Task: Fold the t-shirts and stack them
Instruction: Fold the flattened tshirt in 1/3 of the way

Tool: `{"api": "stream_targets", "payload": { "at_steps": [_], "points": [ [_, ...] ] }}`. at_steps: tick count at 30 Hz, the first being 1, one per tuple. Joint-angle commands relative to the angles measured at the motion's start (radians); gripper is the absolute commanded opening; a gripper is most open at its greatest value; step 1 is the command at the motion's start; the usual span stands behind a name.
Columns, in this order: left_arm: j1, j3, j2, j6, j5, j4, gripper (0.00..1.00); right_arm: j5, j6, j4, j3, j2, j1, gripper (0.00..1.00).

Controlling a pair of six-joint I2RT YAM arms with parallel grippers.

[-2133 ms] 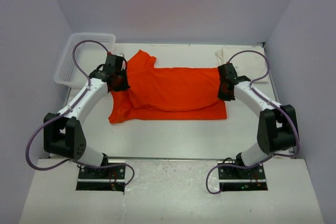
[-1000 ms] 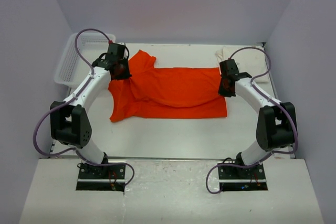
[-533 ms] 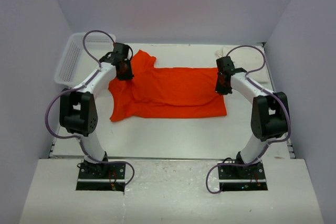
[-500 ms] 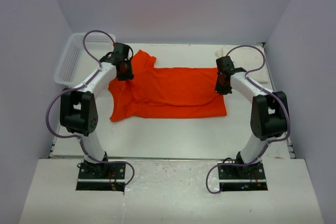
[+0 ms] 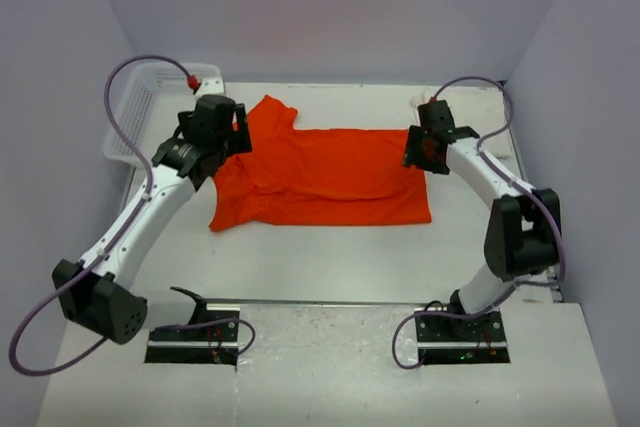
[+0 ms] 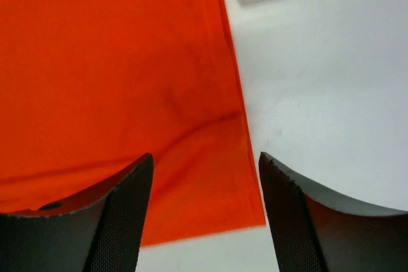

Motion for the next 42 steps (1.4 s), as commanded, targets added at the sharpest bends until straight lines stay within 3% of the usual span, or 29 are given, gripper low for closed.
{"api": "stream_targets", "payload": {
  "at_steps": [1,2,9,18,36,39,40,41,42],
  "points": [
    [0.021,-0.214,-0.034,-0.054,0.050,-0.082,0.78,-0.053,0.042,0.017,-0.154,-0.220,0.012,0.68],
    [0.036,-0.242,-0.039,-0.059,0.063,-0.080,0.65,-0.061,0.050,0.029,-0.181,-0.248,0.012,0.67],
    [0.069,-0.328,-0.061,-0.053,0.153,-0.080,0.53,-0.103,0.122,-0.021,-0.300,-0.259,0.012,0.60],
    [0.070,-0.377,-0.042,-0.068,0.115,-0.091,0.50,-0.106,0.205,0.025,-0.403,-0.231,0.010,0.59],
    [0.130,-0.471,0.087,-0.068,0.135,0.020,0.50,-0.145,0.157,0.046,-0.374,-0.250,-0.036,0.58],
    [0.142,-0.476,0.114,-0.063,0.138,0.034,0.41,-0.144,0.154,0.048,-0.377,-0.244,-0.036,0.58],
    [0.145,-0.477,0.117,-0.063,0.140,0.035,0.19,-0.141,0.154,0.048,-0.379,-0.244,-0.036,0.57],
    [0.148,-0.480,0.123,-0.063,0.146,0.035,0.06,-0.136,0.154,0.048,-0.377,-0.244,-0.036,0.57],
    [0.158,-0.482,0.124,-0.065,0.150,0.032,0.00,-0.133,0.154,0.046,-0.376,-0.245,-0.036,0.57]
  ]
}}
